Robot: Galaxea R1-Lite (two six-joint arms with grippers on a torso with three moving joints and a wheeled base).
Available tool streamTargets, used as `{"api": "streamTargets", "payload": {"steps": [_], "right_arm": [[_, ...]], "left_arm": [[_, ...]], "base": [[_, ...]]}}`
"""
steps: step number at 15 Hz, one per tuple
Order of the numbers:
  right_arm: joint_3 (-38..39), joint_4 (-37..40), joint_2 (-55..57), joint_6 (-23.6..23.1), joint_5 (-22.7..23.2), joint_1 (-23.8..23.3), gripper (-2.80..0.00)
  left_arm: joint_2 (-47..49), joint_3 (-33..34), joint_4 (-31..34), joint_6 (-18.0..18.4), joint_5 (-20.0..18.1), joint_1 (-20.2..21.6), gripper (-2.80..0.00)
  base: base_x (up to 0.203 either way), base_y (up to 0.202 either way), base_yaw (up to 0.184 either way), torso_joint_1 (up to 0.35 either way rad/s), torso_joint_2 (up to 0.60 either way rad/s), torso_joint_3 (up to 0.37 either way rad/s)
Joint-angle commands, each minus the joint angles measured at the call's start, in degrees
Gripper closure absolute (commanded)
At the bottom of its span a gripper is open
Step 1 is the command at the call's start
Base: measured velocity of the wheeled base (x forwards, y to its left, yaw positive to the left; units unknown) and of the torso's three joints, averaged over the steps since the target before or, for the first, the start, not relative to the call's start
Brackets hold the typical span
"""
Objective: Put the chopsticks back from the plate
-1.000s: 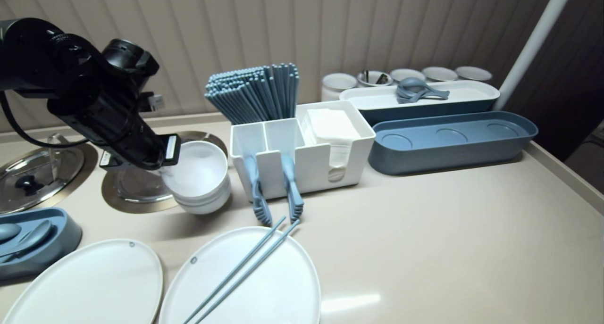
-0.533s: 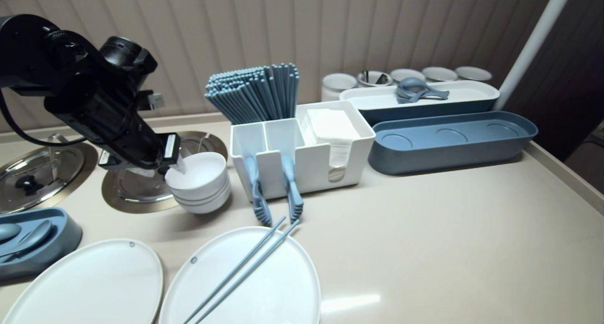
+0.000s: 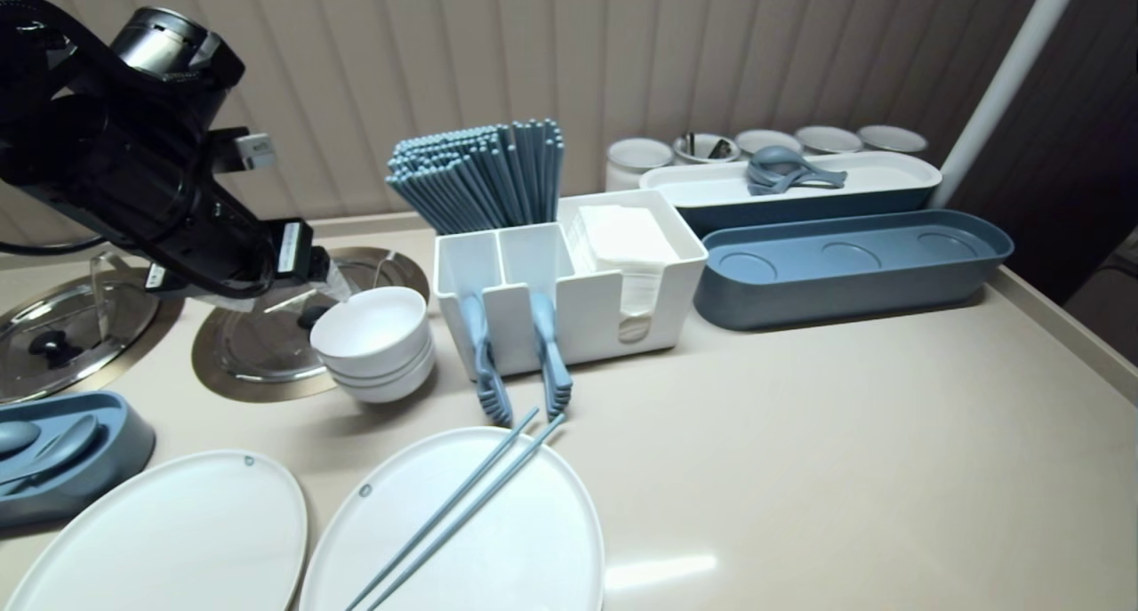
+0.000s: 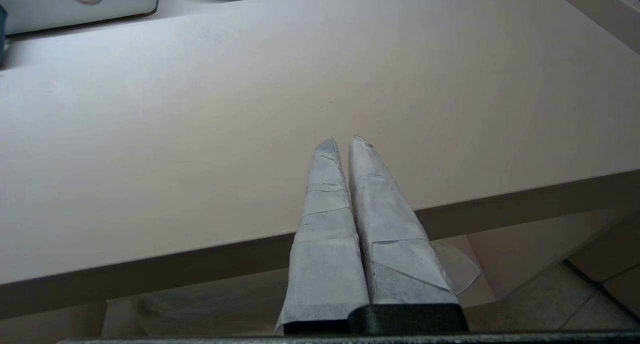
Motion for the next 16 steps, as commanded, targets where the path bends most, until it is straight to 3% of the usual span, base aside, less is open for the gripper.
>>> {"api": "streamTargets", "payload": {"steps": [1,9,10,11,16], "right_arm": [[0.0,-0.01,-0.01,0.0,0.02,0.01,0.0],[0.0,-0.01,-0.01,0.0,0.02,0.1,0.0],[0.0,-0.01,-0.01,0.0,0.02,0.01,0.0],[0.0,-0.01,-0.01,0.0,-0.02,0.01,0.0],[0.0,-0.01,-0.01,0.0,-0.05,0.1,0.0]], "left_arm": [[-0.49,0.18,0.33,-0.06,0.06,-0.27,-2.8],[-0.68,2.18,0.33,0.38,0.06,-1.87,-2.8],[-1.03,2.99,0.33,0.52,0.06,-3.24,-2.09],[-1.91,4.5,0.33,1.0,0.06,-4.69,0.0],[-7.56,13.95,0.33,8.54,-2.68,-12.22,0.0]], "base": [[0.0,0.0,0.0,0.0,0.0,0.0],[0.0,0.0,0.0,0.0,0.0,0.0],[0.0,0.0,0.0,0.0,0.0,0.0],[0.0,0.0,0.0,0.0,0.0,0.0],[0.0,0.0,0.0,0.0,0.0,0.0]]}}
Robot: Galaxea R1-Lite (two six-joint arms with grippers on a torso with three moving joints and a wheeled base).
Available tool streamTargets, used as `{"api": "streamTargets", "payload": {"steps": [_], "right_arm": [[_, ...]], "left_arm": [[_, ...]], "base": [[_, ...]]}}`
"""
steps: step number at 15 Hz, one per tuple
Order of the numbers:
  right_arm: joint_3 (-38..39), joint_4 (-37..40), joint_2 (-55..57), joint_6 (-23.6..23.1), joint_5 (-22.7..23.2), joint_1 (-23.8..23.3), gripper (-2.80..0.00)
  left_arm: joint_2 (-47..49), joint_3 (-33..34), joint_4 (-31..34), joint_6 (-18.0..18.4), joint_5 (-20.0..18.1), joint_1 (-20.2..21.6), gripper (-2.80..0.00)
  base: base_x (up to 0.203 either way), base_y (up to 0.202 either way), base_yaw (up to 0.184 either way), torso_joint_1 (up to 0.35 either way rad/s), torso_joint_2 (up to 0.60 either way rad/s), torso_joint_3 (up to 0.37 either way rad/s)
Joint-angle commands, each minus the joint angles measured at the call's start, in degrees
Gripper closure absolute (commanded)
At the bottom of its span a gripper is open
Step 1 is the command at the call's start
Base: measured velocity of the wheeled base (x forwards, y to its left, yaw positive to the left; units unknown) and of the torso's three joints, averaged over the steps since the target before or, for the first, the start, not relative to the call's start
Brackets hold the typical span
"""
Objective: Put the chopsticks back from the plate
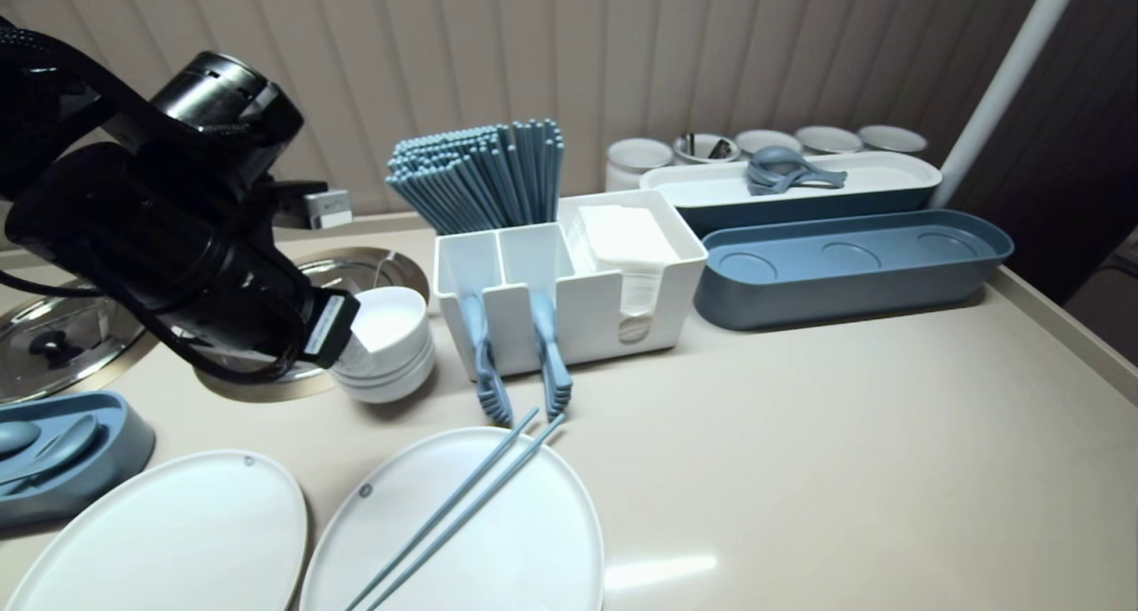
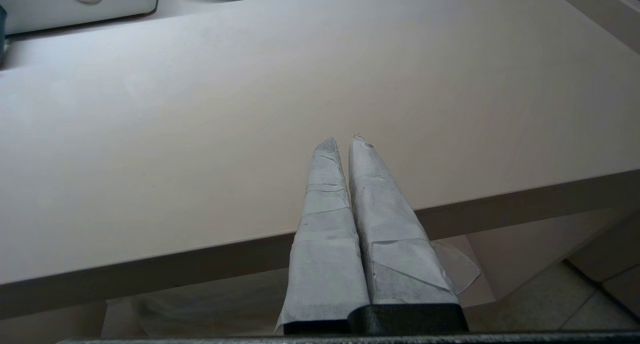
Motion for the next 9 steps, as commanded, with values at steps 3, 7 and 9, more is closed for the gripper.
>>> {"api": "streamTargets", "payload": {"steps": [3,7,9], "right_arm": [[0.0,-0.01,-0.02,0.02,0.02,0.0,0.0],[0.0,-0.01,-0.02,0.02,0.05,0.0,0.0],[0.0,-0.01,-0.02,0.02,0.03,0.0,0.0]], "left_arm": [[-3.06,6.66,0.27,3.94,-0.28,-6.62,0.0],[-2.1,12.01,-0.35,8.17,-0.02,-12.51,0.0],[-2.02,14.92,-1.82,9.51,0.05,-13.64,0.0]], "base": [[0.0,0.0,0.0,0.0,0.0,0.0],[0.0,0.0,0.0,0.0,0.0,0.0],[0.0,0.0,0.0,0.0,0.0,0.0]]}}
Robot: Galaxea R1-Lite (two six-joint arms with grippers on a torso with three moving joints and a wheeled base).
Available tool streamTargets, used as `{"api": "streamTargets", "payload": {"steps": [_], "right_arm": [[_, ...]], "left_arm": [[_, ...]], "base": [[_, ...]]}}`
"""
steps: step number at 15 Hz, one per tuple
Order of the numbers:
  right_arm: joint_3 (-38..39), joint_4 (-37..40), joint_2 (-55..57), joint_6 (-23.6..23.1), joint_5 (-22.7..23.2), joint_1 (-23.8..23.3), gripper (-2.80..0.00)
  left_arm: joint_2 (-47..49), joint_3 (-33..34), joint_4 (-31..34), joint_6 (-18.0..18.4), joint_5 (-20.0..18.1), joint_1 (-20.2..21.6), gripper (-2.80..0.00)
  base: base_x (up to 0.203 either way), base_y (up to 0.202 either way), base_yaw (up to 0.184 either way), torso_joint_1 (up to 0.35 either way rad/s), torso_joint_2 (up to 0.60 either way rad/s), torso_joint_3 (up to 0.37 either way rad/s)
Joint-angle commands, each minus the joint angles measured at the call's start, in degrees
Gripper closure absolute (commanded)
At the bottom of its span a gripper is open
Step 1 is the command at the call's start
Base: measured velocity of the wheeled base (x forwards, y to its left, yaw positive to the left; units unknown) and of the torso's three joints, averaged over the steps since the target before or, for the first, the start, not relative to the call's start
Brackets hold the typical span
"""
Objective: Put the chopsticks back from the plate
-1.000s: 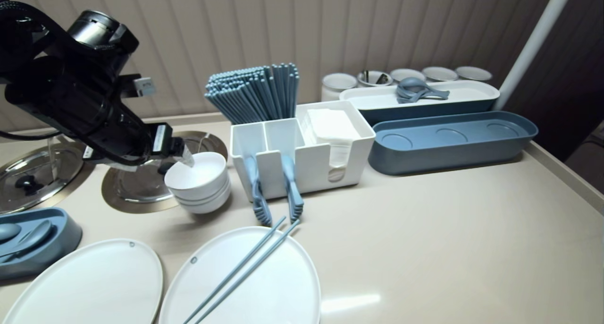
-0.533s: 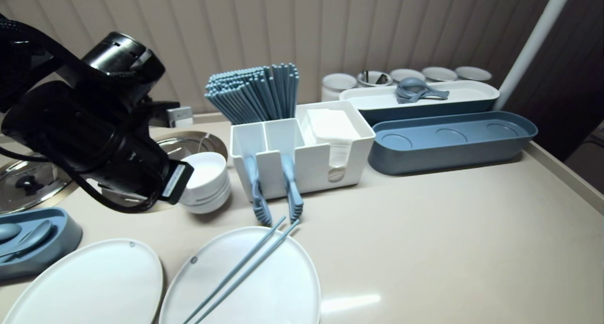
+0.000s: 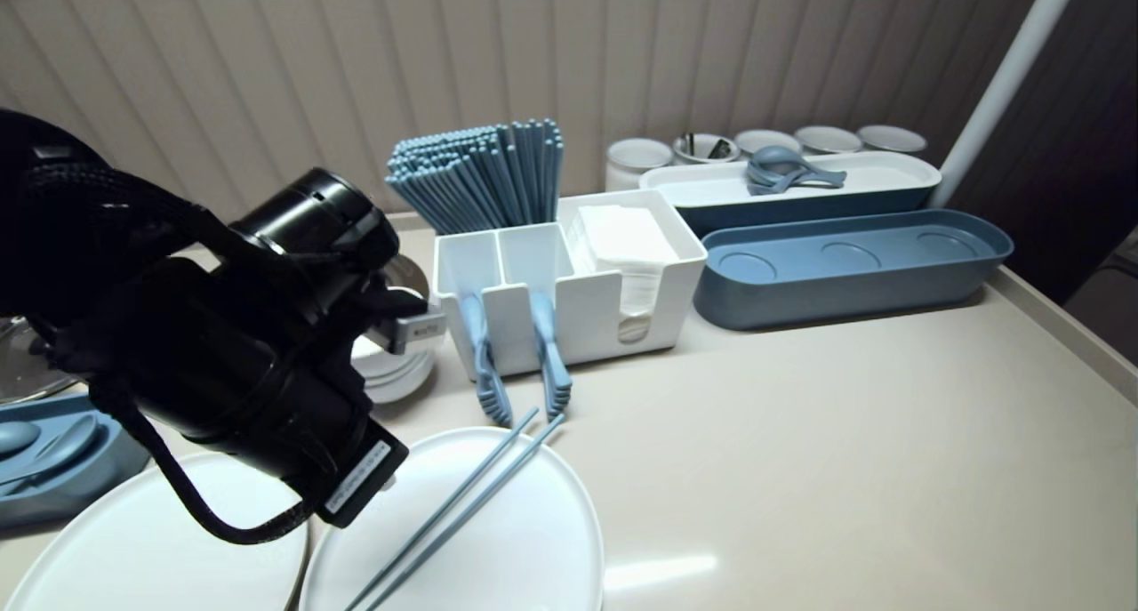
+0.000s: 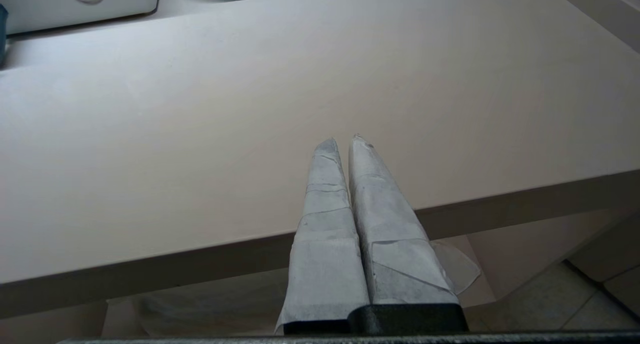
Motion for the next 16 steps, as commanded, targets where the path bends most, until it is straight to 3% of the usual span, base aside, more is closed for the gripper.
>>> {"api": "streamTargets", "payload": {"steps": [1,3,5,7,10,11,16], "right_arm": [[0.0,-0.01,-0.02,-0.01,-0.05,-0.01,0.0],[0.0,-0.01,-0.02,-0.01,-0.04,-0.01,0.0],[0.0,-0.01,-0.02,-0.01,-0.07,-0.01,0.0],[0.0,-0.01,-0.02,-0.01,-0.03,0.04,0.0],[0.0,-0.01,-0.02,-0.01,-0.04,0.08,0.0],[0.0,-0.01,-0.02,-0.01,-0.04,-0.01,0.0],[0.0,-0.01,-0.02,-0.01,-0.09,-0.01,0.0]], "left_arm": [[0.17,3.66,-2.31,1.67,0.09,-1.04,0.0],[-0.42,8.79,-11.44,5.39,0.21,-1.36,0.0],[0.09,10.63,-19.46,4.61,0.17,-1.44,0.0],[1.09,8.93,-20.11,1.06,-0.11,-1.45,0.0],[1.49,9.29,-21.91,-0.06,-0.18,-1.45,0.0],[2.21,9.26,-21.98,-0.11,-0.19,-1.48,-2.8],[5.77,9.41,-23.73,-1.7,0.07,-1.47,-2.8]], "base": [[0.0,0.0,0.0,0.0,0.0,0.0],[0.0,0.0,0.0,0.0,0.0,0.0],[0.0,0.0,0.0,0.0,0.0,0.0],[0.0,0.0,0.0,0.0,0.0,0.0],[0.0,0.0,0.0,0.0,0.0,0.0],[0.0,0.0,0.0,0.0,0.0,0.0],[0.0,0.0,0.0,0.0,0.0,0.0]]}}
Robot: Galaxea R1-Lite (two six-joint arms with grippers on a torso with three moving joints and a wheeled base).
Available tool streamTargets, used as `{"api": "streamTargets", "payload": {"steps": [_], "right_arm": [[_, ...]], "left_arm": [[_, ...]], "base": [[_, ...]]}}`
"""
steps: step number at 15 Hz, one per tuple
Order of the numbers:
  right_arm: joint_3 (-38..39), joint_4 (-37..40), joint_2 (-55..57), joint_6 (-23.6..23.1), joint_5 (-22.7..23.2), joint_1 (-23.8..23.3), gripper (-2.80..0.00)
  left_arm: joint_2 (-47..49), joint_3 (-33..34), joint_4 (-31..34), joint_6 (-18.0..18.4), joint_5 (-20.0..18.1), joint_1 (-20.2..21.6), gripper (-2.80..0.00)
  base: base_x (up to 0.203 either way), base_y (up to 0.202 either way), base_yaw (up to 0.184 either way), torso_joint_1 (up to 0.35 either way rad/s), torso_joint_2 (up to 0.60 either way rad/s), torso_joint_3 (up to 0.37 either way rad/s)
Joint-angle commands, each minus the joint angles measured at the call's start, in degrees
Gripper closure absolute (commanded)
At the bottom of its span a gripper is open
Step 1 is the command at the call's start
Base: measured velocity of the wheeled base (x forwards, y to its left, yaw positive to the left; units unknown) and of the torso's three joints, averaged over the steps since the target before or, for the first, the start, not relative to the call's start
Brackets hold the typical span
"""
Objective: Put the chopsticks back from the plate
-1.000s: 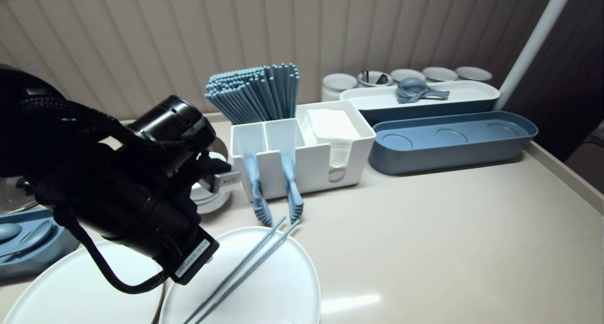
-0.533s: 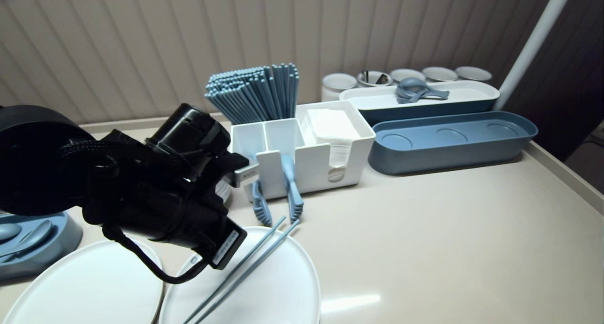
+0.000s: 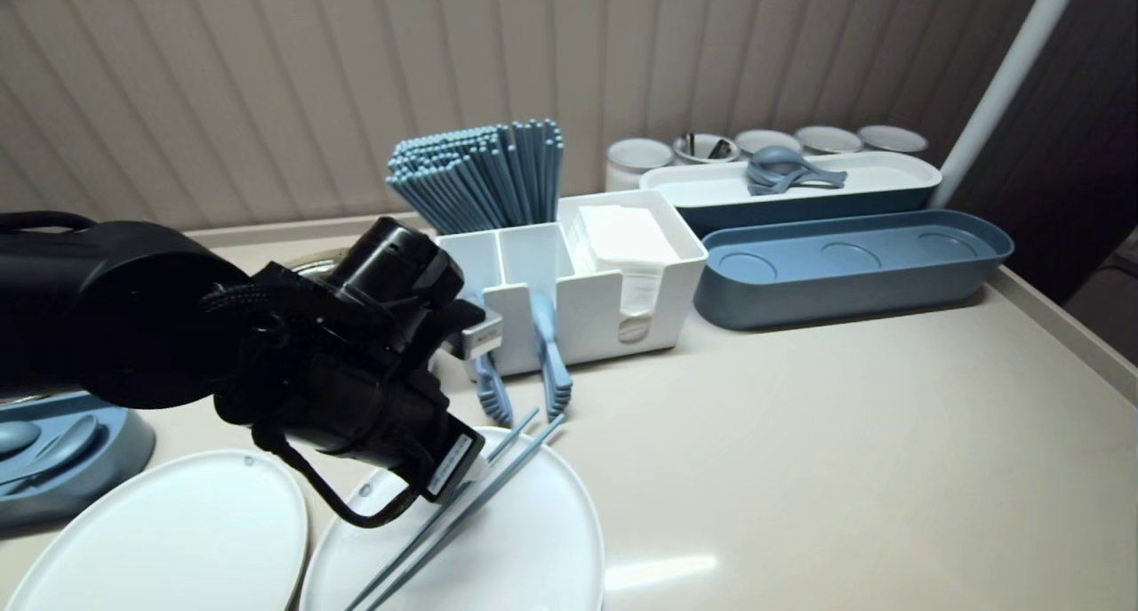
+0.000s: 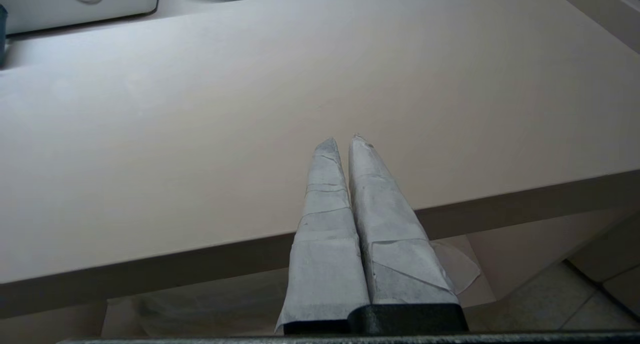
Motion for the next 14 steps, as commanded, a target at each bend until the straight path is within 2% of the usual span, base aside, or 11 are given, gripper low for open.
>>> {"api": "streamTargets", "payload": {"steps": [1,4,9,14], "right_arm": [[0.0,-0.01,-0.02,0.05,0.07,-0.01,0.0],[0.0,-0.01,-0.02,0.05,0.03,-0.01,0.0],[0.0,-0.01,-0.02,0.05,0.07,-0.01,0.0],[0.0,-0.01,-0.02,0.05,-0.01,-0.01,0.0]], "left_arm": [[1.66,0.22,-0.75,-0.01,0.1,-0.08,-2.8],[2.12,0.35,-1.19,-0.19,-0.16,-0.08,-2.8],[5.35,3.91,-7.13,0.15,0.1,-0.08,-2.8],[6.69,3.91,-7.65,0.08,0.38,0.01,-2.8]], "base": [[0.0,0.0,0.0,0.0,0.0,0.0],[0.0,0.0,0.0,0.0,0.0,0.0],[0.0,0.0,0.0,0.0,0.0,0.0],[0.0,0.0,0.0,0.0,0.0,0.0]]}}
